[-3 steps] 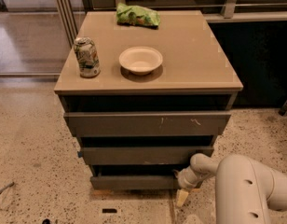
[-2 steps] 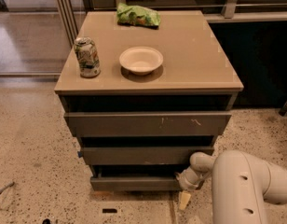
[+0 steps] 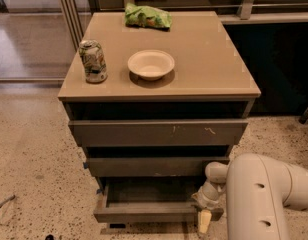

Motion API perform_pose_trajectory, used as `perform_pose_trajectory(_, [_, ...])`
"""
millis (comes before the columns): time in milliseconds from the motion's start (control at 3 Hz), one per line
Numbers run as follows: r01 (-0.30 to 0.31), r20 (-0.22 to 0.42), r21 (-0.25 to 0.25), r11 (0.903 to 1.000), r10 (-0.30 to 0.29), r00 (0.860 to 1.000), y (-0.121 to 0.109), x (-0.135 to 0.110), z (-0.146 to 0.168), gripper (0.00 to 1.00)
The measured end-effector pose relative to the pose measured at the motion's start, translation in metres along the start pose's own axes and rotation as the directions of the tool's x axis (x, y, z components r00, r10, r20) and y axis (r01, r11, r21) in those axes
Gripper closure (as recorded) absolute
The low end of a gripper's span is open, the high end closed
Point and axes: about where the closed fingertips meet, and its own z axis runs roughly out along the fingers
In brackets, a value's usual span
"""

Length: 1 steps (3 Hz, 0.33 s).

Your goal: Open bottom drawer

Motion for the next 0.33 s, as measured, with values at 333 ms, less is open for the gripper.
perform_pose_trajectory(333, [0.000,0.000,0.000,1.0000,0.000,1.000,0.0000,0.0000,0.0000,0.00])
